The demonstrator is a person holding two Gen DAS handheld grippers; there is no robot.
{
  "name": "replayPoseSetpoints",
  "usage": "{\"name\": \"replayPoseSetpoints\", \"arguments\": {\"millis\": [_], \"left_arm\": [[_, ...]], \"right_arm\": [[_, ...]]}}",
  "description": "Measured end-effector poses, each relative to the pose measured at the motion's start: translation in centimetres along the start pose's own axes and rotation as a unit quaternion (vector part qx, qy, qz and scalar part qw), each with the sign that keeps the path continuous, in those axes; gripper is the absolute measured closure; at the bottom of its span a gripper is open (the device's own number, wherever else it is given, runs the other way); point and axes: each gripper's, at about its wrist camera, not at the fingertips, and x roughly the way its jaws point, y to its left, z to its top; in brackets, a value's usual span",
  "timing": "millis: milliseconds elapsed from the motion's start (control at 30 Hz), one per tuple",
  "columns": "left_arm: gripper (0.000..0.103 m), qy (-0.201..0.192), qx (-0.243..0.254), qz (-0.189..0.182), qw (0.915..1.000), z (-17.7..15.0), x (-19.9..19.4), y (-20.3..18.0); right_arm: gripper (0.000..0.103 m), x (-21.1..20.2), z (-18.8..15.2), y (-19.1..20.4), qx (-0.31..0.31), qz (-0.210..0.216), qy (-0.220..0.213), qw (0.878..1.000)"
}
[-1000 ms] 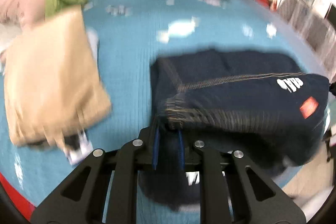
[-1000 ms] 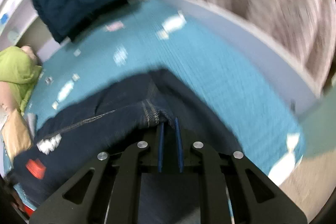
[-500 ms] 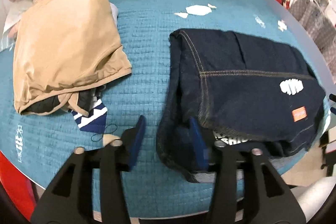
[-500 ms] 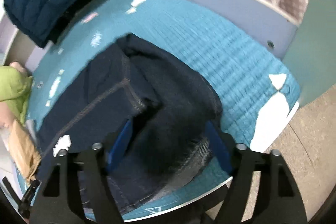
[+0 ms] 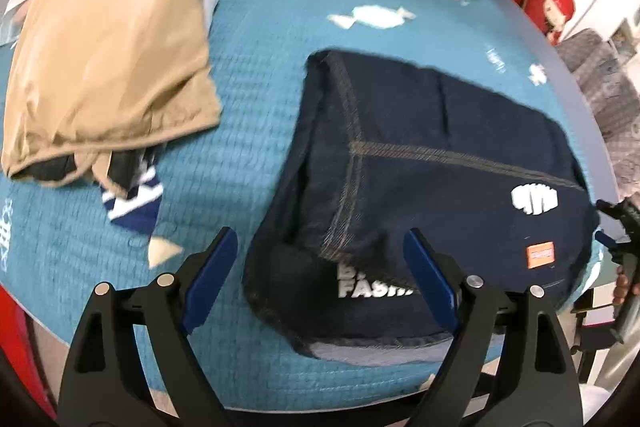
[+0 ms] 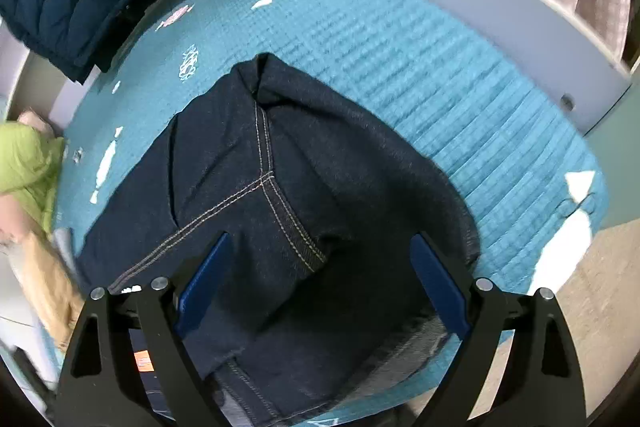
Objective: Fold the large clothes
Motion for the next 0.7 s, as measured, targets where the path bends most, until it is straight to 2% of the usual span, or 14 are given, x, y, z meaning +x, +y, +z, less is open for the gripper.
{"name": "replayPoseSetpoints", "arguments": {"millis": [67,167,267,367,467,500,600,667,700], "left_arm": [[0.011,0.008,-0.018,0.004,0.9998,-0.6,0.2,0.6],[0.011,0.025,-0.063,0.005,0.9977,-1.6,0.7,2.1],[0.011,0.049,-0.112,0.007,0.9925,-1.8,1.3,3.5],[0.011,0.033,-0.153,-0.030,0.9872,-1.3,0.4,4.1],[0.009,0.036,-0.157,-0.083,0.9835,0.2,0.6,4.1],[0.009,0.040,-0.147,-0.108,0.9825,1.1,1.4,4.0],[0.009,0.052,-0.149,-0.106,0.9818,2.8,3.8,4.2],[0.009,0.050,-0.163,-0.125,0.9774,3.6,5.8,4.7],[0.009,0.067,-0.170,-0.147,0.9721,3.8,7.3,4.9]], "right_arm": [[0.016,-0.3,0.6,-0.6,-0.013,-0.010,0.001,1.000],[0.016,-0.8,1.6,-1.6,-0.031,-0.015,0.006,0.999],[0.010,-0.4,2.9,-2.3,-0.053,-0.021,0.023,0.998],[0.010,0.4,4.2,-3.1,-0.074,-0.022,0.042,0.996],[0.009,1.4,5.3,-3.4,-0.083,-0.002,0.066,0.994],[0.009,1.8,5.6,-3.4,-0.088,0.008,0.074,0.993],[0.008,3.8,6.6,-2.8,-0.100,0.040,0.118,0.987],[0.008,5.2,7.1,-2.6,-0.099,0.059,0.141,0.983],[0.008,6.4,7.3,-2.5,-0.098,0.056,0.160,0.981]]}}
